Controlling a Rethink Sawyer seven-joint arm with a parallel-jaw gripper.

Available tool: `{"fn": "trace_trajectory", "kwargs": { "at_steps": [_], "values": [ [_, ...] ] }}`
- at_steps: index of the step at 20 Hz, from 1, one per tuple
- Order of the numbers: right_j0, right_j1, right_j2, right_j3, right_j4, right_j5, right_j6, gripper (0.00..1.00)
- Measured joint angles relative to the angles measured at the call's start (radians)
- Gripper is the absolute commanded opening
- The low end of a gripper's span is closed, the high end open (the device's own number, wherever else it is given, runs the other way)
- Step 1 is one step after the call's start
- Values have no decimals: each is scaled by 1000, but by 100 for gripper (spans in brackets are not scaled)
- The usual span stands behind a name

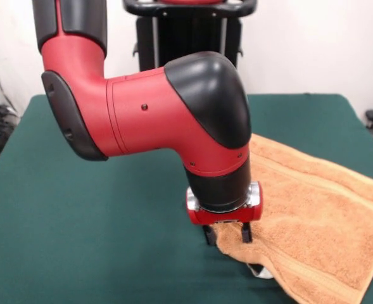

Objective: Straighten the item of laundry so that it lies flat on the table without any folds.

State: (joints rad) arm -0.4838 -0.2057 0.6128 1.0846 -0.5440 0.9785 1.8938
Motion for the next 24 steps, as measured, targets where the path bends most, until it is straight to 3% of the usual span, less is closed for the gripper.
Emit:
{"fn": "trace_trajectory", "kwargs": {
  "at_steps": [8,9,24],
  "values": [
    [15,-7,-18,2,0,-10,0,100],
    [26,-14,-40,3,-8,-22,0,0],
    [33,-25,-60,9,-13,-54,0,0]
  ]
}}
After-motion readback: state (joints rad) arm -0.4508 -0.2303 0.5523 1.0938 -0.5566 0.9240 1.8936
